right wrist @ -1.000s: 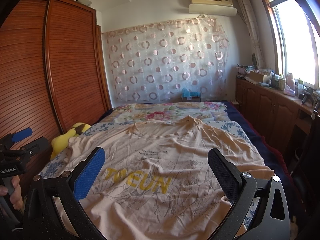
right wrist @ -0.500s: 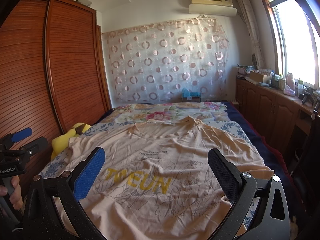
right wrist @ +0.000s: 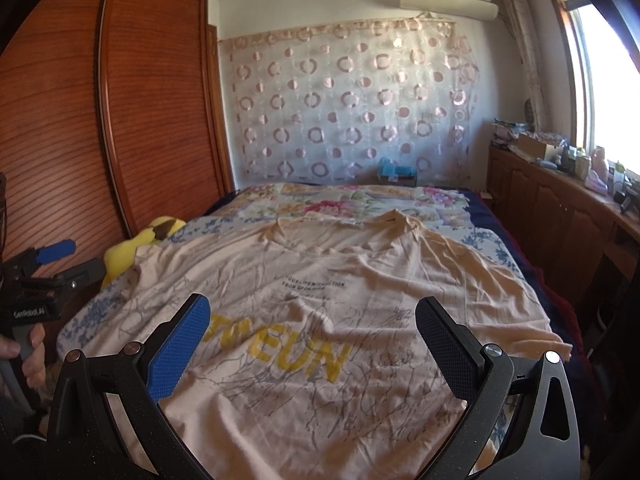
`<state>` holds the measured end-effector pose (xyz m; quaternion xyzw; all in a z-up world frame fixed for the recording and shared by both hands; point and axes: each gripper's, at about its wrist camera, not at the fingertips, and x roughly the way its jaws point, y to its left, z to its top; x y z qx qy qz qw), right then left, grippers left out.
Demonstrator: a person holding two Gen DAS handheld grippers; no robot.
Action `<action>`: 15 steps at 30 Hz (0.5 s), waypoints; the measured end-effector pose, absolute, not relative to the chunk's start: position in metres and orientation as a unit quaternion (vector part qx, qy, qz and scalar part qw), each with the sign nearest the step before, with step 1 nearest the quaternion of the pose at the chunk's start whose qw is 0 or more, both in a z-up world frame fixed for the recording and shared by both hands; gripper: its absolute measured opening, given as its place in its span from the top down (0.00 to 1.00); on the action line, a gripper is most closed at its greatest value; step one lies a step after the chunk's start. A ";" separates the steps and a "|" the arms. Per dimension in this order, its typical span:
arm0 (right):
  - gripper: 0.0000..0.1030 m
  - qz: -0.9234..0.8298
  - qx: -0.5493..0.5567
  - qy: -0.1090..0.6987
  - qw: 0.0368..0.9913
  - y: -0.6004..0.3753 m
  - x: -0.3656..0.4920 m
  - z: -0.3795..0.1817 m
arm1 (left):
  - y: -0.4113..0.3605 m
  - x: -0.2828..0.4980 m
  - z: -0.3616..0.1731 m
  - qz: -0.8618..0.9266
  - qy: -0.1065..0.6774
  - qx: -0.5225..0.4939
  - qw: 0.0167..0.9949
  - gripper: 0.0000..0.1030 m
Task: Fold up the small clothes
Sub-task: 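Lower the left gripper to the T-shirt's side edge and close on it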
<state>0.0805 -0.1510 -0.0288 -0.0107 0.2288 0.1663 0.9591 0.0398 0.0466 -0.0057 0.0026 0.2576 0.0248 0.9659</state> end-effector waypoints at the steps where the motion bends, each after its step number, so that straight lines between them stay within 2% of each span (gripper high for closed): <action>1: 0.00 0.172 -0.015 0.233 0.957 -0.146 0.086 -0.030 | 0.055 0.047 -0.009 0.029 0.264 0.005 0.964 0.00; 15: 0.00 0.215 -0.026 0.300 0.929 -0.134 0.161 -0.058 | 0.140 0.105 -0.053 0.071 0.326 -0.033 0.942 0.00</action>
